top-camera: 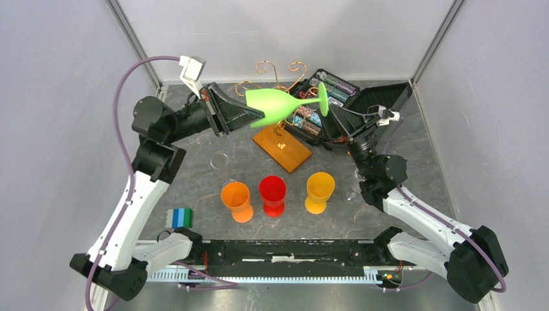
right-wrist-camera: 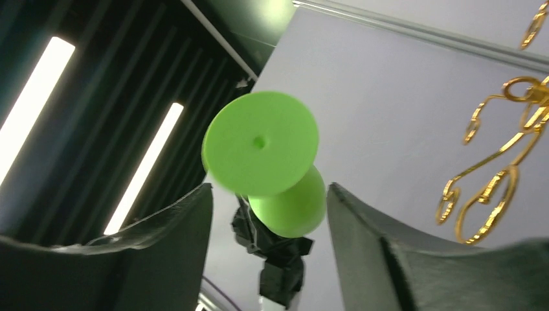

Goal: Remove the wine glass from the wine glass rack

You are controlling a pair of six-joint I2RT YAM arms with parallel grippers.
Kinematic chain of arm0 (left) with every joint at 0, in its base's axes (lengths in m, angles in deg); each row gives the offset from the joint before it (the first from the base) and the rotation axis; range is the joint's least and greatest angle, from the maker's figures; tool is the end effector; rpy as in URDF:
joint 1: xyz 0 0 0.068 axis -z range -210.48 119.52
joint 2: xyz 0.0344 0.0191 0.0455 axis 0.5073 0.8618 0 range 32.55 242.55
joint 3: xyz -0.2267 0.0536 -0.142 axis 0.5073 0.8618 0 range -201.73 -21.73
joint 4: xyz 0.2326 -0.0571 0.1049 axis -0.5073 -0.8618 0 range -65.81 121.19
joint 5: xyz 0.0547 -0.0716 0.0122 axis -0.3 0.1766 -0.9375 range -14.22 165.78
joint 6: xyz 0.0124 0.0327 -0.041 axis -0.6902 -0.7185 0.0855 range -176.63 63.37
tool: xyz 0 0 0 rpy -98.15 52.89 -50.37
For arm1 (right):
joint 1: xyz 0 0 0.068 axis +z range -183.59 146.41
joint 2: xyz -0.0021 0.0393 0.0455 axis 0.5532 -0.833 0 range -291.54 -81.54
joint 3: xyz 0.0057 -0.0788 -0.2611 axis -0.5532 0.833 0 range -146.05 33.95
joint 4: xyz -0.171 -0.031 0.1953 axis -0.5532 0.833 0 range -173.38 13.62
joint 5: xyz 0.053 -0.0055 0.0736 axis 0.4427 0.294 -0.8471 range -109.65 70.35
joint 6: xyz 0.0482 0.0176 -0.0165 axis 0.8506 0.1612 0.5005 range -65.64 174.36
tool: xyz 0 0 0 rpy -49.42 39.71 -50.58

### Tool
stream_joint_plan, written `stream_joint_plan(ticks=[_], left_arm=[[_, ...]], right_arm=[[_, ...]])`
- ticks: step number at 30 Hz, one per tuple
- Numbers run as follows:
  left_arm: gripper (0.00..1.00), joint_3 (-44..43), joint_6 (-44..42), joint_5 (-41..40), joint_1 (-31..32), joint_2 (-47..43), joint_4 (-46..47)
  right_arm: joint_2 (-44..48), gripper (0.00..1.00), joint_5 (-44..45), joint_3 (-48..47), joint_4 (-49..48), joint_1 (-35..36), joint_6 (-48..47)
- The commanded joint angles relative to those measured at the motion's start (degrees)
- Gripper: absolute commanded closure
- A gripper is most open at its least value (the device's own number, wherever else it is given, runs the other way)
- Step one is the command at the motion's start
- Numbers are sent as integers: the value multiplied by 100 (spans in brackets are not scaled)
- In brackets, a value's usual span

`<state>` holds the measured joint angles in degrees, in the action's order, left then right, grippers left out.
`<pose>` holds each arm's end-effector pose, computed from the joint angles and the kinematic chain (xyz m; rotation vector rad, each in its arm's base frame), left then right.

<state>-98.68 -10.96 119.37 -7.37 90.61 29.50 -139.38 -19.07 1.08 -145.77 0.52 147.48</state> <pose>0.1633 -0.0964 0.5031 0.4498 1.4531 -1.4656 0.1773 0.1196 0.3545 0.5617 0.9693 2.0289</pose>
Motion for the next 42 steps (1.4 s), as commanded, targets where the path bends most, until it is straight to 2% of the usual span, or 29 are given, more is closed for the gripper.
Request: stream_joint_plan(ticks=[1, 3, 10, 12, 15, 18, 31, 36, 42], left_arm=[[98, -747, -1963, -1734, 7, -364, -2237], [98, -888, -2340, -2275, 2, -486, -2757], [98, -1141, -3166, -5062, 3, -577, -4129], [98, -1156, -3284, -5681, 8, -469, -4394], [98, -1137, -3457, -6138, 1, -268, -4650], [98, -1244, -3581, -5929, 8, 64, -4935], [98, -1321, -3714, -3564, 178, 1036, -4986], [98, -1174, -3763, -3127, 388, 1090, -4949], [98, -890, -4256, -3102, 725, 867, -5047]], right_arm=[[508, 24, 332, -20, 631, -10, -991], [723, 23, 498, 15, 905, -10, -1308], [1448, 24, 1097, -4, 1773, -10, -2328], [1628, 24, 1255, -23, 1996, -12, -2545], [1898, 24, 1557, 73, 2150, -9, -2731], [2192, 25, 1841, 253, 2162, -9, -2799], [2741, 26, 2392, 455, 2742, -9, -2984], [2865, 26, 2516, 534, 2828, -9, -2966], [2923, 27, 2579, 553, 2944, -9, -2957]])
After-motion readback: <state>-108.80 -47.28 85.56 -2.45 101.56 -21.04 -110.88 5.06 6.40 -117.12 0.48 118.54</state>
